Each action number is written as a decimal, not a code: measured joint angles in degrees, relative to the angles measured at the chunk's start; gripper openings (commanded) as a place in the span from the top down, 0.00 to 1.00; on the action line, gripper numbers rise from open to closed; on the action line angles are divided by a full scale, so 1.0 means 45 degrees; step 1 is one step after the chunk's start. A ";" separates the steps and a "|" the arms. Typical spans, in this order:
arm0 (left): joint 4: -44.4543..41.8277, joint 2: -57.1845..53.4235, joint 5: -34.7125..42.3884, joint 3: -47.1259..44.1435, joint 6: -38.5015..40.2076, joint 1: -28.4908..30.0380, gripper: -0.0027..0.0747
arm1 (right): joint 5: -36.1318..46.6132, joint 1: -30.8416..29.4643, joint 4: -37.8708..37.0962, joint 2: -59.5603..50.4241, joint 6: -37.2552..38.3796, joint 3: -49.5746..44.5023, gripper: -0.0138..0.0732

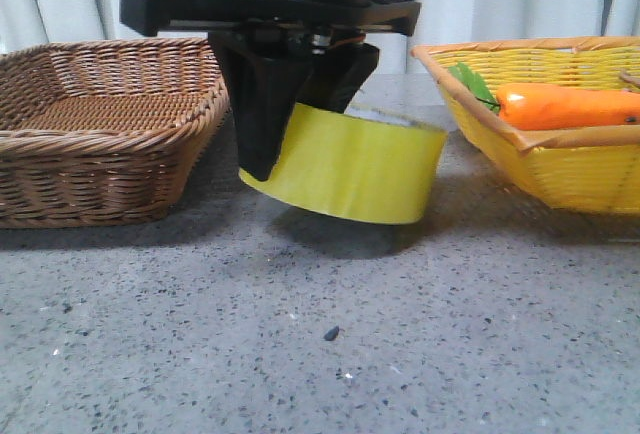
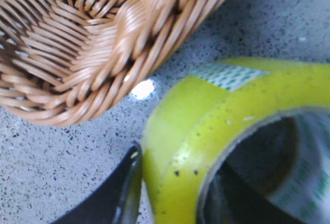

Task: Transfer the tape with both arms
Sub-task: 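Carry the tape roll out and set it upright on the table between baskets, then lower the left gripper onto the tape roll and grasp its rim, then lift the tape roll with the left gripper and lower it into the brown basket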

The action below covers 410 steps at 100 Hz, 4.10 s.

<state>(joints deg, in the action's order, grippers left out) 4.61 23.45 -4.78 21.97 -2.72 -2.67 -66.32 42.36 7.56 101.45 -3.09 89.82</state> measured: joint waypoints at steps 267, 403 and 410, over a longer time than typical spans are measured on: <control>0.0027 1.5557 -0.4636 0.9290 -0.0048 -1.1648 0.82 | -0.1599 0.0000 -0.2945 -1.1211 0.2558 0.0182 0.93; -0.1512 1.2719 -0.9137 1.0361 -0.0048 -0.6932 0.99 | -0.1624 0.0000 -0.2996 -1.1211 0.2558 0.0182 0.93; -0.1437 1.2727 -0.8518 0.9832 -0.0048 -0.6910 0.99 | -0.1624 0.0000 -0.2996 -1.1211 0.2558 0.0182 0.93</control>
<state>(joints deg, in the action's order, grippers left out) -1.86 80.72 -43.11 66.21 -2.93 -33.77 -73.63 42.36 -5.92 51.00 8.41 90.64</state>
